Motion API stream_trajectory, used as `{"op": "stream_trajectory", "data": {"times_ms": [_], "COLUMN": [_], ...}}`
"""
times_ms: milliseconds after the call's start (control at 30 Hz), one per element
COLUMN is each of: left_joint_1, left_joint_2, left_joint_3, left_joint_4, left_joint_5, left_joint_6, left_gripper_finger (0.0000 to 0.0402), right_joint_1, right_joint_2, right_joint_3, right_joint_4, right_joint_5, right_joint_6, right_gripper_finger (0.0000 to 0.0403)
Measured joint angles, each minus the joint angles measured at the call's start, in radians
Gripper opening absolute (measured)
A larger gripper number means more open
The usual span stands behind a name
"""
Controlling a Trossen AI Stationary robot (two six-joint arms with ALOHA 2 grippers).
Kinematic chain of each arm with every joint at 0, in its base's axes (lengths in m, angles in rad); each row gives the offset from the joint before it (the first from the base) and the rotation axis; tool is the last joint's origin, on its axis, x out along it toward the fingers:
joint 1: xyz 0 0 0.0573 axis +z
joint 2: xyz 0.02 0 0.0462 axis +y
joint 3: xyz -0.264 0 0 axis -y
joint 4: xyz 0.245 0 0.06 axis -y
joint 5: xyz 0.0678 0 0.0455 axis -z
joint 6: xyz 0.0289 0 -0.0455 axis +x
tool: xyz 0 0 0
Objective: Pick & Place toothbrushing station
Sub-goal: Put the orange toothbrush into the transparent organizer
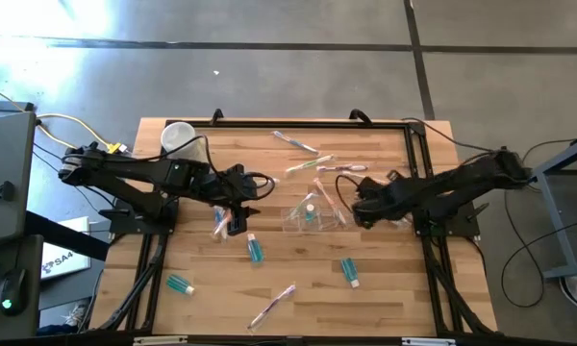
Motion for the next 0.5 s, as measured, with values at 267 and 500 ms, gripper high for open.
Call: {"op": "stream_trajectory", "data": {"times_ms": [267,500], "left_joint_1": [0.000,-0.036], "left_joint_2": [-0.002,-0.002], "left_joint_3": [0.000,-0.026], "left_joint_4": [-0.061,0.073], "left_joint_5": [-0.058,-0.058], "left_joint_6": [0.000,0.069], "left_gripper_finger": [0.0171,0.0171], "right_joint_1": [0.263,0.404], "right_joint_2": [-0.260,-0.350], "right_joint_3": [-0.031,-0.278], "right_joint_4": [0.040,0.633], "right_joint_5": [0.297,0.649], "right_joint_6": [0.149,-0.126], "right_gripper_finger": [0.0006,0.0005]}}
